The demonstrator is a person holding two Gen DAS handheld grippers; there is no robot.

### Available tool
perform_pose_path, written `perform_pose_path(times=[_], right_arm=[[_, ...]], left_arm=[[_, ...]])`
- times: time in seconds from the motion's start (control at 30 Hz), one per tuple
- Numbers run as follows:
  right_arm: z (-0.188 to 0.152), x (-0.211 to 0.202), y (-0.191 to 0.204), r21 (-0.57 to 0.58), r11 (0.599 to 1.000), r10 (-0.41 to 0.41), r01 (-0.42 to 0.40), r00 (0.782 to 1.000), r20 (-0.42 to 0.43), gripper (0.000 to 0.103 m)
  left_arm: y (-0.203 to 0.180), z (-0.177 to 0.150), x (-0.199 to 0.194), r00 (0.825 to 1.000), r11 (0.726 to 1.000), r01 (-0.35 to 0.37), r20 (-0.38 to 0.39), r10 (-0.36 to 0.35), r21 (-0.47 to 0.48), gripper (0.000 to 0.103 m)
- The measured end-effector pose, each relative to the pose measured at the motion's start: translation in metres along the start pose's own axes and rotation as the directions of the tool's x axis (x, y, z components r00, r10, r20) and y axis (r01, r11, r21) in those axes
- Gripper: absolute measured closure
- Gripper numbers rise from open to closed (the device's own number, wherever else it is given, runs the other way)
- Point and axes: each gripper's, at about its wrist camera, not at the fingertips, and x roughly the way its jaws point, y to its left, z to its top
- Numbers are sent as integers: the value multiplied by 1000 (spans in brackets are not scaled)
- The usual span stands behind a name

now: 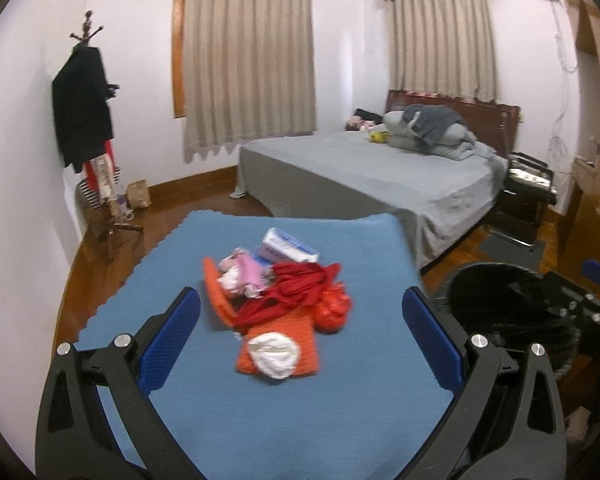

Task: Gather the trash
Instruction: 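Reach the left tool to the white crumpled tissue and grasp it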

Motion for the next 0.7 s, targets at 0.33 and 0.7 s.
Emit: perform_pose_path(times=[0.33,0.7], right_arm=[[-15,58,39,-21,997,74,-75,997,-31,6],[-30,114,47,-39,997,65,-69,993,-102,6]], left_arm=[[50,-34,57,990,994,-100,-106,95,-39,5],[50,-61,128,980,997,-59,-192,47,-58,7]])
